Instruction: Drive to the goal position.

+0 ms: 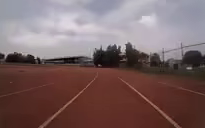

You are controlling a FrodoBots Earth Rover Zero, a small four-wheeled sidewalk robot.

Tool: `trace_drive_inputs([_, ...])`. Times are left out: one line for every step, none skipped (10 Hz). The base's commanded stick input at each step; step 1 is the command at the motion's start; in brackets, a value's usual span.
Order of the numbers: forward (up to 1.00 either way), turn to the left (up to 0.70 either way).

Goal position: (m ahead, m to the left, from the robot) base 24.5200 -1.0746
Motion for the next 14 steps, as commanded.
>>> trace_drive_inputs([0.45,0.0])
trace_drive_inputs([0.45,0.0])
trace_drive_inputs([0.45,0.0])
trace_drive_inputs([0.45,0.0])
trace_drive_inputs([0.45,0.0])
trace_drive_inputs([0.45,0.0])
trace_drive_inputs([0.45,0.0])
trace_drive_inputs([0.45,0.0])
trace_drive_inputs([0.45,0.0])
trace_drive_inputs([0.45,0.0])
trace_drive_inputs([0.45,0.0])
trace_drive_inputs([0.45,0.0])
trace_drive_inputs([0.45,0.0])
trace_drive_inputs([0.45,0.0])
